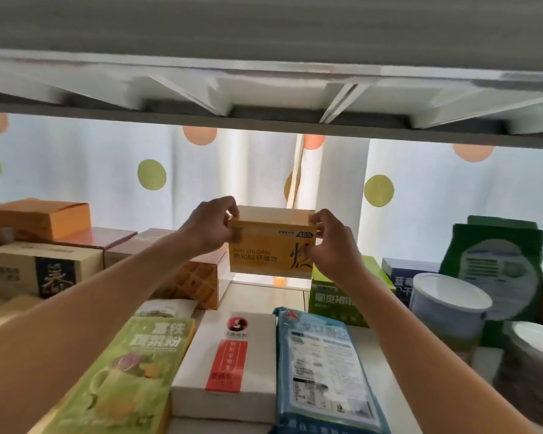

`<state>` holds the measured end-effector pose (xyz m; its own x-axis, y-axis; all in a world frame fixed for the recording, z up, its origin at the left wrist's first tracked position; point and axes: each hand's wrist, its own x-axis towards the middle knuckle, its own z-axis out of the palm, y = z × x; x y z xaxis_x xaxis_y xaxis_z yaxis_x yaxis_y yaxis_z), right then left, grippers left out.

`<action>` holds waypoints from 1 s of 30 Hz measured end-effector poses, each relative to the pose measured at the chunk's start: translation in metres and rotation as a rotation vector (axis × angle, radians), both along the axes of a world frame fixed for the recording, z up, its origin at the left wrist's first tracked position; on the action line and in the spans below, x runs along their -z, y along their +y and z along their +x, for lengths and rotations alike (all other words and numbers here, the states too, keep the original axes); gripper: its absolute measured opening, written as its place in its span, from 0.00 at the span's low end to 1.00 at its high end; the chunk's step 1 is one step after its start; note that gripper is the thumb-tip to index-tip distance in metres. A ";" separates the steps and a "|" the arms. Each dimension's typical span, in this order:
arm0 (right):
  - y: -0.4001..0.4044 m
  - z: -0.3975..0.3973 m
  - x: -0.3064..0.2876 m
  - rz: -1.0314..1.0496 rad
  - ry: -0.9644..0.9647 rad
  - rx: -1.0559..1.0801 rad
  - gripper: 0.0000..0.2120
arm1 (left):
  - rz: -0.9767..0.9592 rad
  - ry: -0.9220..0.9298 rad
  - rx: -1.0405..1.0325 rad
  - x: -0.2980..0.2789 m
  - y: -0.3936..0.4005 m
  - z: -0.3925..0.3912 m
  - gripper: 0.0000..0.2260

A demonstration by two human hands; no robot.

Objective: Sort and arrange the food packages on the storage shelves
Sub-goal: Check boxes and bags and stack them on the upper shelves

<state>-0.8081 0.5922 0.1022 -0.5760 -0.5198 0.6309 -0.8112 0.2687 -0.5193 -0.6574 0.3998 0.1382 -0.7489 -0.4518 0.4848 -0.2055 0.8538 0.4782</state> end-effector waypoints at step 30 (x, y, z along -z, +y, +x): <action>-0.036 -0.029 0.052 0.399 0.052 0.078 0.14 | -0.309 -0.386 -0.005 0.045 -0.048 -0.032 0.08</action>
